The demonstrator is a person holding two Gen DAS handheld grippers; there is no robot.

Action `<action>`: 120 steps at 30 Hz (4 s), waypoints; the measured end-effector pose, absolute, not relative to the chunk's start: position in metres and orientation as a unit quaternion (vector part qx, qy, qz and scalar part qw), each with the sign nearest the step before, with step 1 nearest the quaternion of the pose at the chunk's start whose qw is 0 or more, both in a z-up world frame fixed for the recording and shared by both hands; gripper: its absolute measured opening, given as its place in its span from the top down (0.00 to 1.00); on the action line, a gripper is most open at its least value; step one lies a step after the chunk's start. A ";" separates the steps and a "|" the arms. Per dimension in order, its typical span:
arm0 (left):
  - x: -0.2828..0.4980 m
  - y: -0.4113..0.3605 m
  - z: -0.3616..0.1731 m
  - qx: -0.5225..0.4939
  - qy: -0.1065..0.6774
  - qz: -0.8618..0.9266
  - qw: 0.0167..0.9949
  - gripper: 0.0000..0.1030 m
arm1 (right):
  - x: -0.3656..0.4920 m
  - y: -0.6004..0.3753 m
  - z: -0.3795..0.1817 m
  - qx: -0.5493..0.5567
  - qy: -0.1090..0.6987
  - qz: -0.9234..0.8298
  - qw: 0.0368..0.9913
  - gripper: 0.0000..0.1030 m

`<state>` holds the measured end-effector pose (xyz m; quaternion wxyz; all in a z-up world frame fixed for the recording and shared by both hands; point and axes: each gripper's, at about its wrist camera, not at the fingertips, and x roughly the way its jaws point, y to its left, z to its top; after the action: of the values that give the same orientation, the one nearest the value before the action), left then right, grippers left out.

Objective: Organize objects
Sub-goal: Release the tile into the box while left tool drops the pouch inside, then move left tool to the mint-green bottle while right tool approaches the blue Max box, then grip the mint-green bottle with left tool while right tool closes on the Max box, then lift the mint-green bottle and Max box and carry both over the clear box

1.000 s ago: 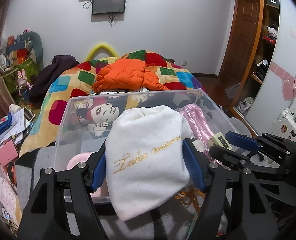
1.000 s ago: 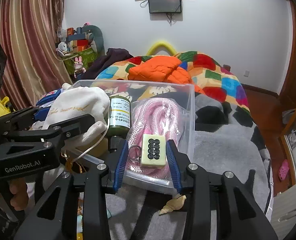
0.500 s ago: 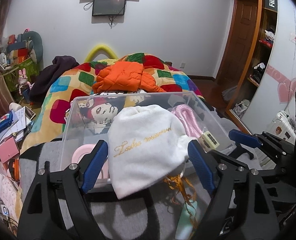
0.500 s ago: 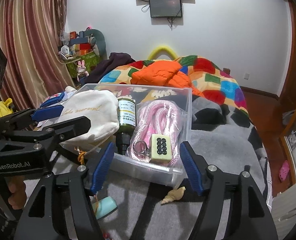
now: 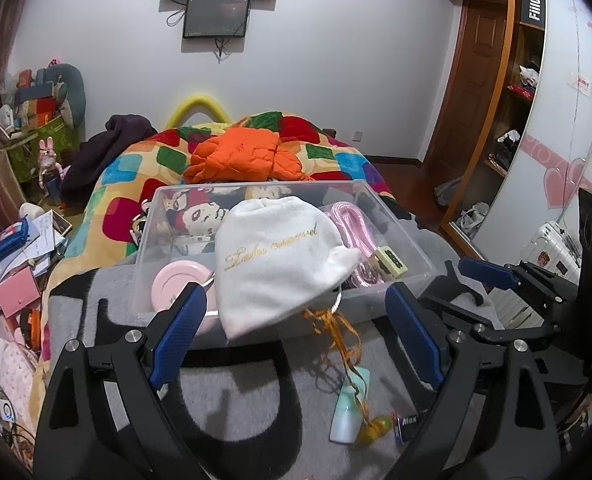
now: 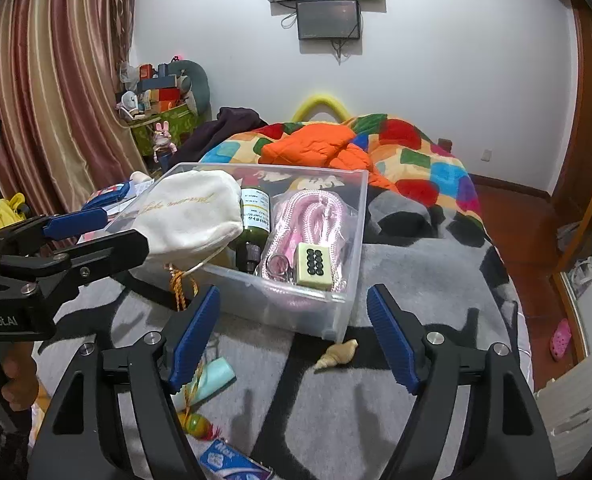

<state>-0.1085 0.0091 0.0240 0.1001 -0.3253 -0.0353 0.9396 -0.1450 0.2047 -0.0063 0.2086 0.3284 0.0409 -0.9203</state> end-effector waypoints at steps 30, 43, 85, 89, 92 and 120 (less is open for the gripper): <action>-0.060 0.016 -0.027 -0.383 -0.041 0.916 0.112 0.11 | -0.091 0.231 -0.040 0.361 0.028 -0.913 0.186 0.27; -0.058 0.023 -0.058 -0.411 -0.044 0.905 0.102 0.18 | -0.078 0.229 -0.070 0.387 0.025 -0.899 0.203 0.27; -0.082 0.057 -0.067 -0.426 0.042 0.896 0.115 0.76 | -0.076 0.220 -0.085 0.395 0.018 -0.893 0.213 0.54; -0.076 0.048 -0.064 -0.421 0.025 0.900 0.111 0.76 | -0.078 0.223 -0.085 0.398 0.013 -0.892 0.212 0.54; -0.072 0.040 -0.062 -0.417 0.011 0.902 0.109 0.76 | -0.078 0.223 -0.083 0.397 0.014 -0.893 0.211 0.54; -0.045 0.002 -0.021 -0.360 -0.049 0.929 0.079 0.76 | -0.094 0.206 -0.025 0.340 0.046 -0.912 0.225 0.54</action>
<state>-0.0452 0.0017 -0.0212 0.0788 -0.3595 -0.0488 0.9285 -0.0939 0.2061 -0.0255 0.2251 0.3400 0.0455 -0.9120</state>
